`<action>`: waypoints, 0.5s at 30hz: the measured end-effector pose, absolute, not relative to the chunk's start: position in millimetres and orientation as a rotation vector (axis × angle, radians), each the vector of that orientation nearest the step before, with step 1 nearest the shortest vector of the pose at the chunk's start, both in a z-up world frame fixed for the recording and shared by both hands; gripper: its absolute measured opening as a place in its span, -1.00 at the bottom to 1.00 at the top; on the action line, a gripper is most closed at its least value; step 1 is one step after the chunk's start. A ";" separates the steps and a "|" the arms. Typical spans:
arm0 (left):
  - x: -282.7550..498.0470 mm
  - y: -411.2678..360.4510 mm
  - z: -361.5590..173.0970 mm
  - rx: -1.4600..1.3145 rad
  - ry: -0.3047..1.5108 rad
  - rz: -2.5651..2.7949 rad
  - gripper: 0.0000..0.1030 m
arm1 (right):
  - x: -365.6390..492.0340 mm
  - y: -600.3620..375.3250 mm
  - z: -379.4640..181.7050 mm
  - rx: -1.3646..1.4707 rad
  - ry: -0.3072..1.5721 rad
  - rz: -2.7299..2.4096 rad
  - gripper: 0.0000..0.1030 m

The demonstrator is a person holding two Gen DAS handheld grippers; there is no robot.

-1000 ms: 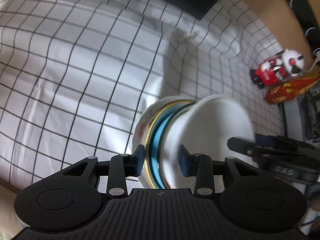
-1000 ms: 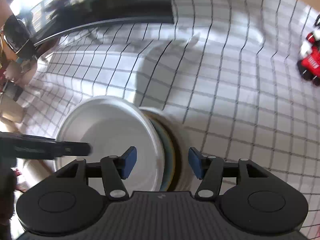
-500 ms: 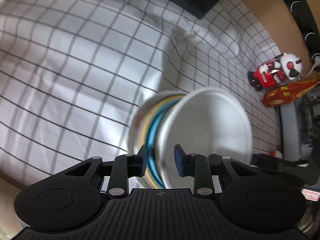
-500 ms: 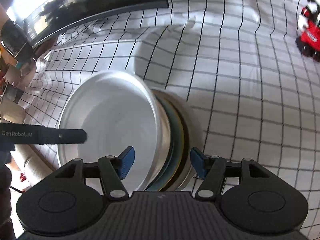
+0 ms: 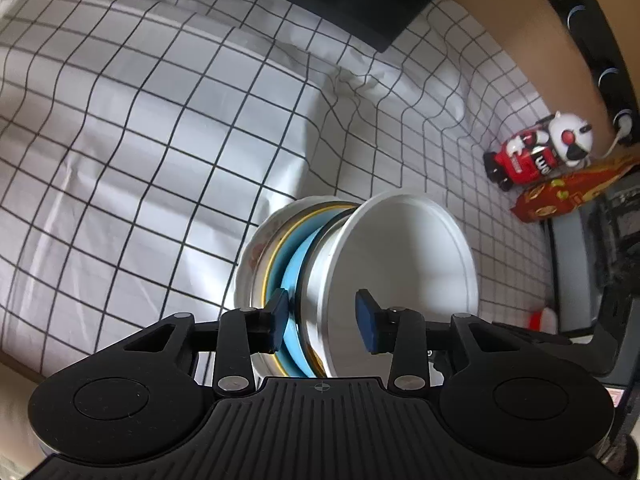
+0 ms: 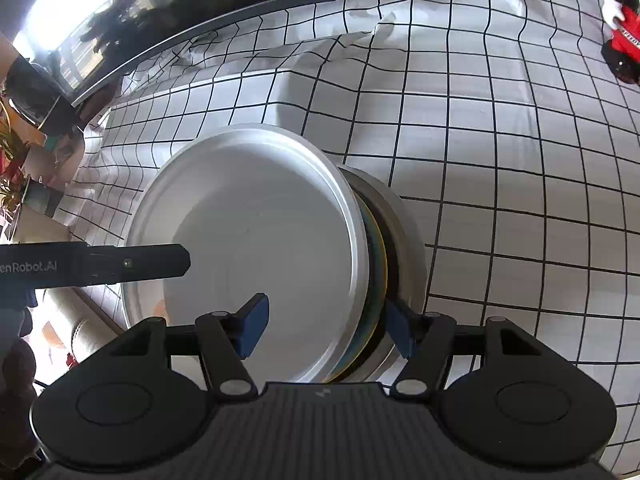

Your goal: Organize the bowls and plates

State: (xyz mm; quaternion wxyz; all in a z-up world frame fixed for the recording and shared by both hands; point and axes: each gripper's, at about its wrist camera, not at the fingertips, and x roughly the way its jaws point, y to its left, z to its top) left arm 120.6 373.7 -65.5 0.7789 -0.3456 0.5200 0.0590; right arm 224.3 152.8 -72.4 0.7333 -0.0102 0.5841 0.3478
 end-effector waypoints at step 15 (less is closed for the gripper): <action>114.5 382.7 -72.9 -0.823 1.118 0.131 -0.25 | 217.1 156.9 -46.8 -0.093 1.190 0.813 0.23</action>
